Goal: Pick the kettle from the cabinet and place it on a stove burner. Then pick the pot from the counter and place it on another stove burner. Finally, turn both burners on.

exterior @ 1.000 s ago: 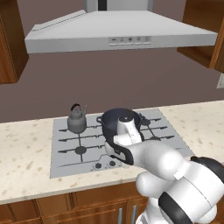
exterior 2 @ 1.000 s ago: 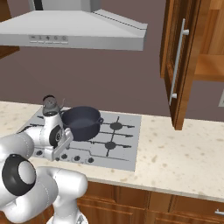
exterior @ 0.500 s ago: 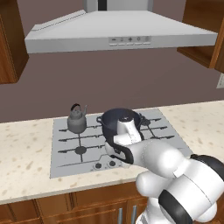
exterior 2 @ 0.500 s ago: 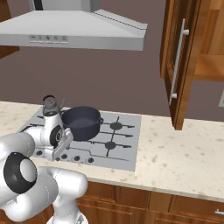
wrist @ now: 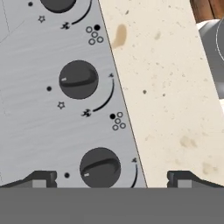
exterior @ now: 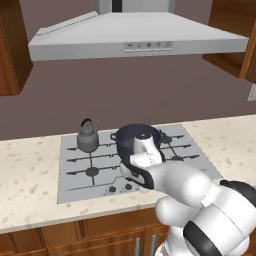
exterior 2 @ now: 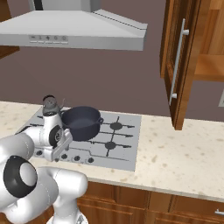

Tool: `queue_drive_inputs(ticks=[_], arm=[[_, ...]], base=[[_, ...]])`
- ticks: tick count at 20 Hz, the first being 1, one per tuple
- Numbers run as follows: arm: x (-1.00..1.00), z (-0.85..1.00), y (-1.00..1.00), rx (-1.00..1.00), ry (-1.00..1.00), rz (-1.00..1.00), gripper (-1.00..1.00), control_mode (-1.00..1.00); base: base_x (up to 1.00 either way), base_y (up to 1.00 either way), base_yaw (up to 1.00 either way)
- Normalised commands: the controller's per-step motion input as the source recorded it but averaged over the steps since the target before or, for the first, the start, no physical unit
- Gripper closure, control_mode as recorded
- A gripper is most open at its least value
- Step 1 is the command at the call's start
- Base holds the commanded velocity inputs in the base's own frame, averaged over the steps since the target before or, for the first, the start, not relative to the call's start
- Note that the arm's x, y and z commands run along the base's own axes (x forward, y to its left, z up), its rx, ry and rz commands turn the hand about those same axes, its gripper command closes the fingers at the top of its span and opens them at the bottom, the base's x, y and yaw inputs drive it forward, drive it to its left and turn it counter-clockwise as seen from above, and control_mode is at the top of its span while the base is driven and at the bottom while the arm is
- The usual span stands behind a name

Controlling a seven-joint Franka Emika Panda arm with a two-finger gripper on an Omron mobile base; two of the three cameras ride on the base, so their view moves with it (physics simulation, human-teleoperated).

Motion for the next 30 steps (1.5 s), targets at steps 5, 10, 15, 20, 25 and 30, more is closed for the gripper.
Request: queue_drive_inputs(ticks=[5, 10, 15, 20, 25, 30], arm=[[-0.16, 0.00, -0.03, 0.00, 0.00, 0.00, -1.00, -1.00], [0.03, 0.00, -0.01, 0.00, 0.00, 0.00, -1.00, -1.00], [0.15, -0.09, 0.00, 0.00, 0.00, 0.00, -1.00, -1.00], [0.23, -0.17, 0.00, 0.00, 0.00, 0.00, -1.00, -1.00], [0.20, -0.17, 0.00, 0.00, 0.00, 0.00, -1.00, -1.00], [0.00, -0.24, 0.00, 0.00, 0.00, 0.00, -1.00, -1.00]], base=[[0.00, 0.00, 0.00], [0.00, 0.00, 0.00], [0.00, 0.00, 0.00], [0.00, 0.00, 0.00], [0.00, 0.00, 0.00], [0.00, 0.00, 0.00]])
